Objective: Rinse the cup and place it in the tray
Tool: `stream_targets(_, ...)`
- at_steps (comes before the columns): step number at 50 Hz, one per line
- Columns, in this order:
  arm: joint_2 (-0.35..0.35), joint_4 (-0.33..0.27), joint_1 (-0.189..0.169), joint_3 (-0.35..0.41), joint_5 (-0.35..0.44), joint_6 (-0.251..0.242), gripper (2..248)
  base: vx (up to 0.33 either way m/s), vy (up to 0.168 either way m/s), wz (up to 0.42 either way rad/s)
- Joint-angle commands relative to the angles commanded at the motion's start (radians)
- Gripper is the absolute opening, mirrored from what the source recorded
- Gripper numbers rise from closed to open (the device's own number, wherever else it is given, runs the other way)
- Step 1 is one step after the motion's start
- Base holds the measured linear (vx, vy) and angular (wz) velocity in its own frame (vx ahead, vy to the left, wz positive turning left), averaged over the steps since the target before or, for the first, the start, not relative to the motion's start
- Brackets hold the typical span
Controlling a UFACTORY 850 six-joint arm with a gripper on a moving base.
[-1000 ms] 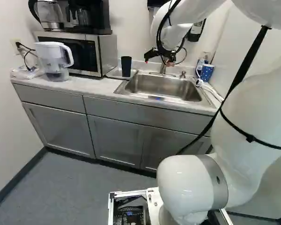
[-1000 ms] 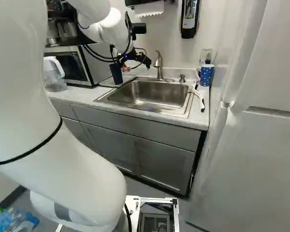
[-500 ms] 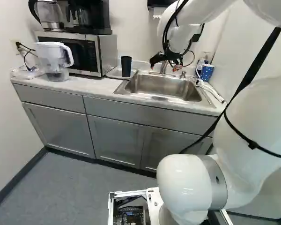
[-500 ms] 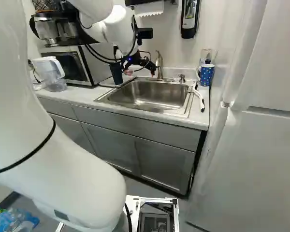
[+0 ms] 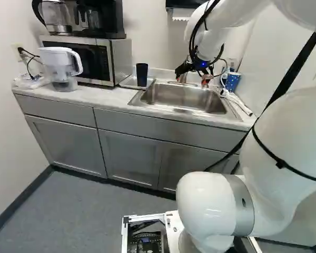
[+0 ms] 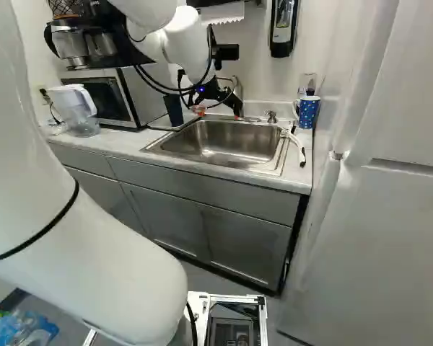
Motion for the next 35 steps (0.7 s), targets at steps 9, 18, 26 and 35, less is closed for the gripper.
stream_targets(9,0.0,0.0,0.0,0.0,0.0,0.0,247,0.0,0.0,0.0)
stream_targets(18,0.0,0.0,0.0,0.0,0.0,0.0,247,0.0,0.0,0.0)
stream_targets(26,0.0,0.0,0.0,0.0,0.0,0.0,247,0.0,0.0,0.0)
stream_targets(35,0.0,0.0,0.0,0.0,0.0,0.0,247,0.0,0.0,0.0)
